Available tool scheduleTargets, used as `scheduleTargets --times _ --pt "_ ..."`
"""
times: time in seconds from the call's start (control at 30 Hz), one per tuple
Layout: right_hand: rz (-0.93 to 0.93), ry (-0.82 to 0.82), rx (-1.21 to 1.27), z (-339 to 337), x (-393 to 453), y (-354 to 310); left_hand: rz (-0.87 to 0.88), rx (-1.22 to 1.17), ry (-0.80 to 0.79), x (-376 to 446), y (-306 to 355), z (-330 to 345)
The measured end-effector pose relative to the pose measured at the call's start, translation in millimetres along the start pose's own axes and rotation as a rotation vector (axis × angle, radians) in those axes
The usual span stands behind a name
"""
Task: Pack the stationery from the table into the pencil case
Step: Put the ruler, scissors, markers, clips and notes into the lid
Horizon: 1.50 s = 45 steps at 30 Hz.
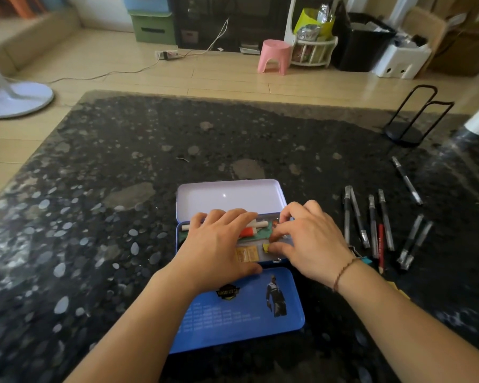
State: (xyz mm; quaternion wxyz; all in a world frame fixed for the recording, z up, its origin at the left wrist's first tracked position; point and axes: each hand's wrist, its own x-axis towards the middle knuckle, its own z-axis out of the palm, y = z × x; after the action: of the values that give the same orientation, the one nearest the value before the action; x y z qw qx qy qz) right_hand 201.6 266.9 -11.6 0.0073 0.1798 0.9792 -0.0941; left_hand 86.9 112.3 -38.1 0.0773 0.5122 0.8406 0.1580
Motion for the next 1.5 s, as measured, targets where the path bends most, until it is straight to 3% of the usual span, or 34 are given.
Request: scheduleTargets --times 0.23,0.43,0.57,0.8,0.93,1.27,1.43,1.5 --pt "-0.047 0.08 -0.001 0.6 -11.0 4.0 0.009 0.0 0.003 0.0 -0.2 -0.4" --pt "-0.087 -0.039 -0.018 -3.8 -13.8 -5.2 0.009 -0.015 0.007 -0.3 -0.6 -0.3" --pt "0.03 0.088 0.137 -9.5 -7.4 -0.6 0.007 -0.006 0.001 -0.4 -0.5 -0.1" --pt "-0.015 0.257 -0.05 7.0 10.1 23.9 0.003 0.0 -0.016 0.9 -0.6 -1.5" --pt "0.019 0.335 0.03 16.5 8.7 28.5 0.004 -0.002 -0.023 1.3 -0.9 -1.7" --pt "0.039 0.275 0.13 18.3 12.6 27.6 0.002 -0.004 -0.029 1.2 -1.2 -1.1" --pt "0.096 0.423 0.299 -16.5 -7.6 53.5 -0.001 -0.009 -0.044 1.2 -1.6 -2.1" --pt "0.18 0.326 0.314 -40.6 -27.0 71.8 -0.002 -0.012 -0.044 0.8 -1.4 -2.2"
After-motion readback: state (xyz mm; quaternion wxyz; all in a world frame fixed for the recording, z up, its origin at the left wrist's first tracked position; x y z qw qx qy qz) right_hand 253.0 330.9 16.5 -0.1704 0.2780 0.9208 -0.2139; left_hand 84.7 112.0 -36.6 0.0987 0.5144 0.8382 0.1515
